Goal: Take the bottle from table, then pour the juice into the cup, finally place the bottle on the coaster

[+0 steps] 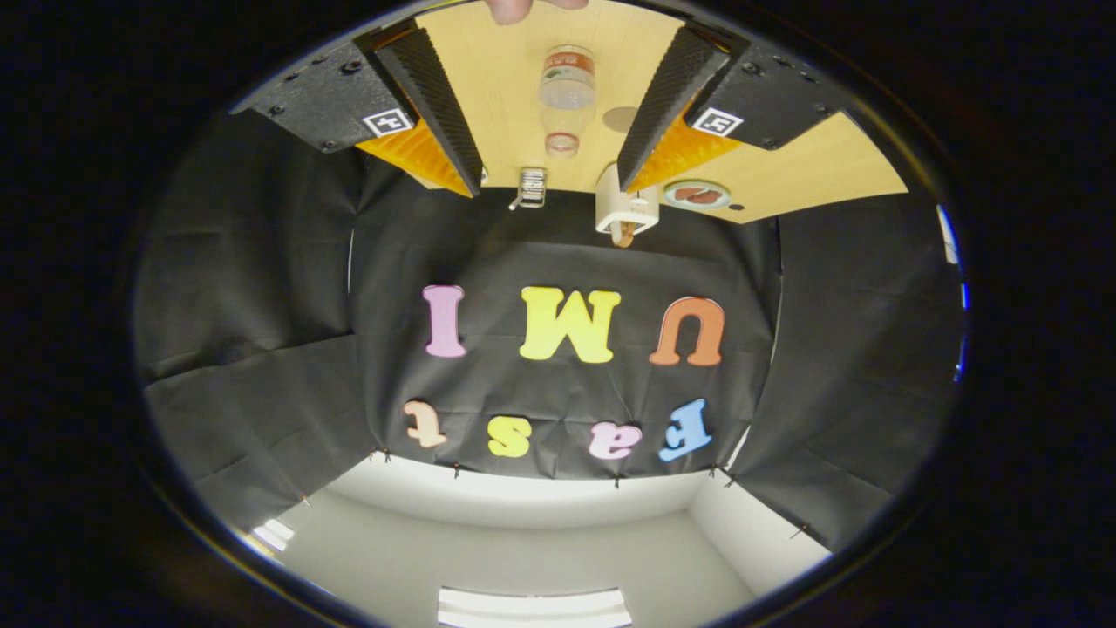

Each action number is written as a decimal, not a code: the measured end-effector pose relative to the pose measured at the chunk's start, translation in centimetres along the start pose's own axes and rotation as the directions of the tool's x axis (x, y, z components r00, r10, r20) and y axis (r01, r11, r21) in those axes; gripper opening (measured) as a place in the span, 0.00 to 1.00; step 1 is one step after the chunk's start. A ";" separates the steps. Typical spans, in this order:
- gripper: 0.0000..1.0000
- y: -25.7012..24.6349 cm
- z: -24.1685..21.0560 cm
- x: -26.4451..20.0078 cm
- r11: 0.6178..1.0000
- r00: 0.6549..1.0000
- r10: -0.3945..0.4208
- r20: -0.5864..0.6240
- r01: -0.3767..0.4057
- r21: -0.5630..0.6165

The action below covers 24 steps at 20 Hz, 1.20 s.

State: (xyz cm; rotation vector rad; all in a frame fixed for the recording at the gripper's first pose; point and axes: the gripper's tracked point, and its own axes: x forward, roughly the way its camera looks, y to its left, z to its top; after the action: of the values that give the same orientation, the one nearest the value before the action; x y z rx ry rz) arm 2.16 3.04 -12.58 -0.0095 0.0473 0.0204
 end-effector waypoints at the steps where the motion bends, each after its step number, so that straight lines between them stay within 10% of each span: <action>1: 1.00 0.4 -1.7 0.2 1.000 1.000 -0.001 -0.010 0.001 -0.001; 10: 1.00 1.3 -13.6 2.7 0.999 0.985 -0.008 -0.170 0.014 0.035; 24: 1.00 1.0 -19.3 7.7 0.994 0.955 0.003 -0.298 0.030 0.107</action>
State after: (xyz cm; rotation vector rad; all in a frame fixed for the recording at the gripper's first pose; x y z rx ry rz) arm 8.94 3.97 -32.23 0.0984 0.3503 0.0022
